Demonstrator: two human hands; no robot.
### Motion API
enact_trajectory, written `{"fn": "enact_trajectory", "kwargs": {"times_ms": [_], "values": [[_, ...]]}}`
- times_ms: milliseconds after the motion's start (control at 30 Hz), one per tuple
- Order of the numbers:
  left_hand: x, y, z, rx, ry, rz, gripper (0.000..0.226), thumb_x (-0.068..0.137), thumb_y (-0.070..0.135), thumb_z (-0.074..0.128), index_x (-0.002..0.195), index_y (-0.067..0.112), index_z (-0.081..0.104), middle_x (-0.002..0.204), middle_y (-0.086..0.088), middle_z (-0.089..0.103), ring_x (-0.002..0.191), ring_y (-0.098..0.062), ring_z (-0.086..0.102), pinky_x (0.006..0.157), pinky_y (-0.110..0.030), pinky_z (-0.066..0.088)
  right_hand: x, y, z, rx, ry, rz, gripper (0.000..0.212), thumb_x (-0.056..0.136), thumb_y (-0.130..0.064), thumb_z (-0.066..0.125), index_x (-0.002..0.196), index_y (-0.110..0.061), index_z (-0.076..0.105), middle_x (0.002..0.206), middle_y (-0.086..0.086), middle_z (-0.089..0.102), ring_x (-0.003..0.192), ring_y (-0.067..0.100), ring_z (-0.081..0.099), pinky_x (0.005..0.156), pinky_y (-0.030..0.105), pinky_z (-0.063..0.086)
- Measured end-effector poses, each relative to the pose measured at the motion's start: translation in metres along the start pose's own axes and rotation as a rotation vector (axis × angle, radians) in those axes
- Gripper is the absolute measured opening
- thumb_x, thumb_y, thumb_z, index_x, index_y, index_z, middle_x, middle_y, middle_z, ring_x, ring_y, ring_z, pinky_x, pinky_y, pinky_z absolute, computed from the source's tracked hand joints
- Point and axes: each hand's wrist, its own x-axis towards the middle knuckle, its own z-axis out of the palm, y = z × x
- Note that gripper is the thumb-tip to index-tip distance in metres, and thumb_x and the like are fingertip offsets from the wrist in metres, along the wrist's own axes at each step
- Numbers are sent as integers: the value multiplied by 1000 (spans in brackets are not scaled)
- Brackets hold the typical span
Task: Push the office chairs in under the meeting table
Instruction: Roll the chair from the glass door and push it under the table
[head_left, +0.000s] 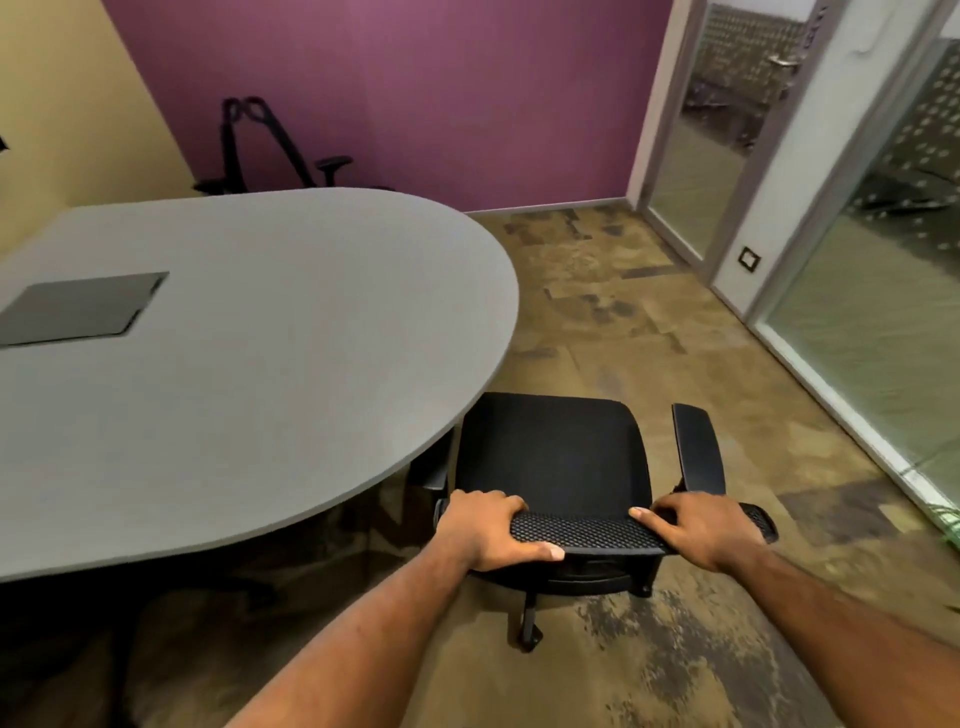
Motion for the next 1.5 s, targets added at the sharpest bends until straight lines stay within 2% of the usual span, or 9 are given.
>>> {"fn": "enact_trajectory", "kwargs": {"times_ms": [300, 467, 633, 867, 967, 1033, 1200, 1333, 1500], "values": [[-41, 17, 20, -82, 49, -190, 107, 63, 104, 28, 135, 30, 57, 121, 3, 66, 110, -22, 62, 100, -48, 45, 17, -3, -5, 18, 42, -215, 100, 69, -96, -5, 98, -39, 72, 91, -16, 72, 83, 9, 65, 67, 30, 50], [-59, 17, 29, -115, 91, -286, 118, 58, 108, 14, 136, 30, 57, 124, 2, 65, 111, -22, 61, 96, -49, 47, 28, -16, -7, 12, 24, -277, 101, 69, -96, -2, 103, -38, 73, 95, -13, 74, 85, 10, 66, 71, 32, 53], [-77, 13, 36, -177, 101, -392, 116, 60, 106, 12, 135, 30, 57, 123, 3, 64, 111, -21, 61, 98, -50, 45, 39, -35, -5, -21, 9, -359, 100, 71, -96, 1, 104, -36, 73, 95, -11, 74, 83, 12, 65, 66, 31, 47], [-99, 19, 50, -249, 103, -538, 115, 62, 105, 17, 142, 31, 52, 135, 2, 61, 121, -23, 58, 104, -54, 42, 51, -55, -9, -99, -34, -439, 92, 76, -92, 5, 100, -35, 73, 91, -9, 74, 82, 15, 65, 78, 35, 52], [-108, 23, 56, -288, 118, -598, 118, 59, 107, 15, 142, 31, 52, 135, 2, 61, 121, -26, 58, 105, -55, 39, 58, -66, -9, -158, 16, -462, 93, 75, -89, -2, 86, -33, 71, 79, -9, 71, 76, 11, 62, 99, 40, 43], [-114, 22, 59, -306, 134, -639, 121, 56, 108, 13, 140, 31, 53, 134, 2, 62, 119, -26, 59, 104, -56, 39, 62, -73, -8, -209, 60, -450, 88, 80, -86, 0, 79, -31, 69, 74, -9, 68, 76, 11, 61, 105, 45, 37], [-126, 19, 64, -308, 187, -709, 123, 54, 109, 11, 134, 29, 58, 124, 2, 65, 112, -26, 62, 98, -54, 42, 68, -93, -5, -208, 97, -414, 73, 87, -78, 9, 74, -33, 65, 73, -10, 64, 77, 12, 59, 102, 53, 34], [-139, 4, 68, -283, 243, -716, 120, 55, 109, 10, 127, 28, 62, 110, 3, 68, 101, -24, 64, 92, -51, 46, 72, -117, -3, -172, 82, -434, 79, 83, -81, 0, 75, -34, 63, 75, -10, 65, 80, 12, 60, 100, 52, 33], [-167, -31, 69, -265, 244, -707, 116, 57, 108, 13, 126, 29, 63, 113, 5, 69, 105, -22, 64, 98, -54, 45, 68, -157, 2, -154, 48, -465, 90, 80, -85, -4, 84, -34, 69, 85, -11, 69, 85, 11, 62, 100, 47, 35]]}}
